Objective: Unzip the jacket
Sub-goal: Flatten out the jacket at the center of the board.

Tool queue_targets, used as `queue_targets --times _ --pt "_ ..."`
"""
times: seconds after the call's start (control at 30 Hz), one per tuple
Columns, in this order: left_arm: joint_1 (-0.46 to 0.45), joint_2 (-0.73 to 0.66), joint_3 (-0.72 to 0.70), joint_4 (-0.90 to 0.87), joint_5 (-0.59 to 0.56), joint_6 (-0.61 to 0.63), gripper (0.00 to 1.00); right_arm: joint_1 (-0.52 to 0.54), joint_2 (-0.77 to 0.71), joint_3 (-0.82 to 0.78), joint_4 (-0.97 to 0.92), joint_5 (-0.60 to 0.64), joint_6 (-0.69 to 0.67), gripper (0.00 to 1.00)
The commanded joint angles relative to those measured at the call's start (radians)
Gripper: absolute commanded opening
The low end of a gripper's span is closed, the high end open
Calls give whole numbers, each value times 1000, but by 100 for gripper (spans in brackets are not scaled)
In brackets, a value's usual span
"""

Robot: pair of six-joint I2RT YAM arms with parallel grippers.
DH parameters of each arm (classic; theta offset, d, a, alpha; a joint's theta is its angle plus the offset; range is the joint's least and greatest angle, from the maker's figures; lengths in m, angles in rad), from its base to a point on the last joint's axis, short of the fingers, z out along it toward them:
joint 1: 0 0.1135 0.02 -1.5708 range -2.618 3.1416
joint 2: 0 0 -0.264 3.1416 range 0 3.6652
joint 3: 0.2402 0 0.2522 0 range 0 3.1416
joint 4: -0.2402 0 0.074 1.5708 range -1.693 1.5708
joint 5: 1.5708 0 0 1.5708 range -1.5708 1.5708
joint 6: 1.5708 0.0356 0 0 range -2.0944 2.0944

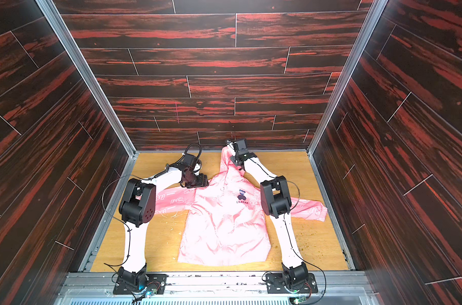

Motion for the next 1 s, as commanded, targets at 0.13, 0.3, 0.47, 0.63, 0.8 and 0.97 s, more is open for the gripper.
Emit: queue_targets --times 0.13,0.3,0.47,0.63,0.8,0.97 --pt "14 -123 -83 99 -20 -39 72 -3 -27 35 353 -28 -192 0" --pt "26 -157 -117 119 -47 -48 73 -3 139 455 -117 -166 -67 59" --pt "29 -170 -95 84 -68 -45 75 -13 110 515 -353 -199 119 78" --pt "30 -191 -79 64 -77 -65 75 -47 70 608 -660 -259 372 90" --pt "29 -261 -125 81 -43 -40 96 -104 -168 302 -707 -373 602 86" --pt "28 -313 -191 165 25 37 100 -104 -514 -216 -455 -411 701 80"
